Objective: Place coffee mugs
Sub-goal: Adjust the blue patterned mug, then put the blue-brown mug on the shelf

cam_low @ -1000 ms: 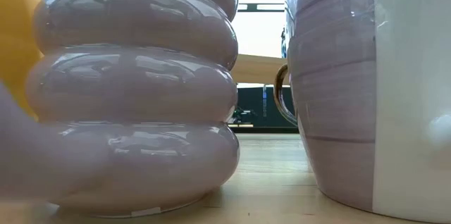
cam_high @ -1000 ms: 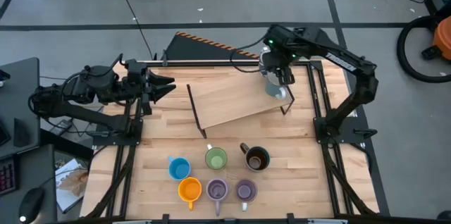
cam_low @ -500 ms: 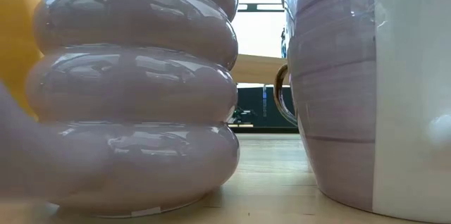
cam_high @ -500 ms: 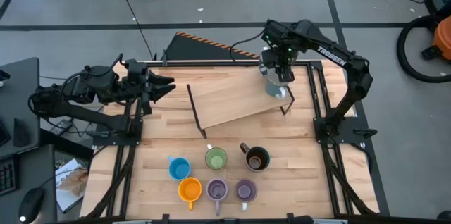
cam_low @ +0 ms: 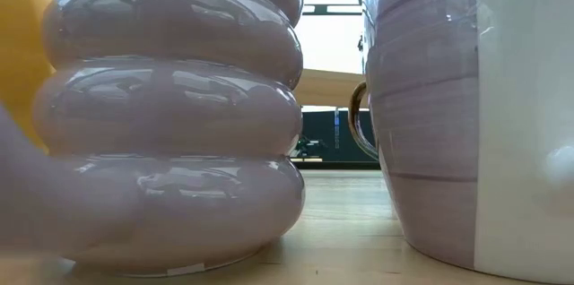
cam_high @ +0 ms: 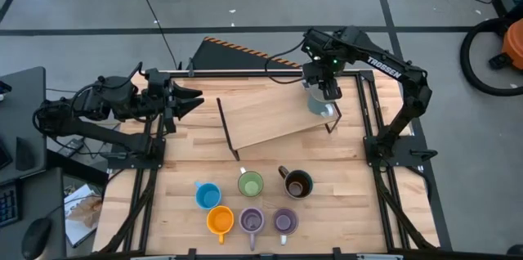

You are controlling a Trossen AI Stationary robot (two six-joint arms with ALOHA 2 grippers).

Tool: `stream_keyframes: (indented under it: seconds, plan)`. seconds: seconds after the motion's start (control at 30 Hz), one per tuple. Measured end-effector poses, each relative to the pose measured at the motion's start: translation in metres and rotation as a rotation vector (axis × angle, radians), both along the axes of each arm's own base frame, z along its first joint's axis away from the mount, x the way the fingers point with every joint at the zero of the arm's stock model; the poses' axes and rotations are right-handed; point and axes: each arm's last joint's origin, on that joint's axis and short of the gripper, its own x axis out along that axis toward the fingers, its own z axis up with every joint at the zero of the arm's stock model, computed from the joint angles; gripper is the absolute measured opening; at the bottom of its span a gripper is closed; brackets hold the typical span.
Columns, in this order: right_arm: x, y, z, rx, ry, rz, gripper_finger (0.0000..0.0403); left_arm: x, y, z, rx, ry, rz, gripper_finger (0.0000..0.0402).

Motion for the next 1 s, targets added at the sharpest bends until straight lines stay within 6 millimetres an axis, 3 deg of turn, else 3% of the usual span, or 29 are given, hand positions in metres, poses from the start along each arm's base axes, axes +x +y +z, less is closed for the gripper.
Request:
stream_keyframes:
  seconds: [0.57,1.0]
  plan:
    - [0.001,0.009,0.002,-0.028,0.026,-0.041,0.016,0.0,0.0,0.0,-0.009,-0.002,-0.014,0.0151]
    - [-0.012,0.018,0.016,-0.09,-0.009,-0.123,0.016,0.0,0.0,0.0,-0.002,0.005,-0.015,0.0151]
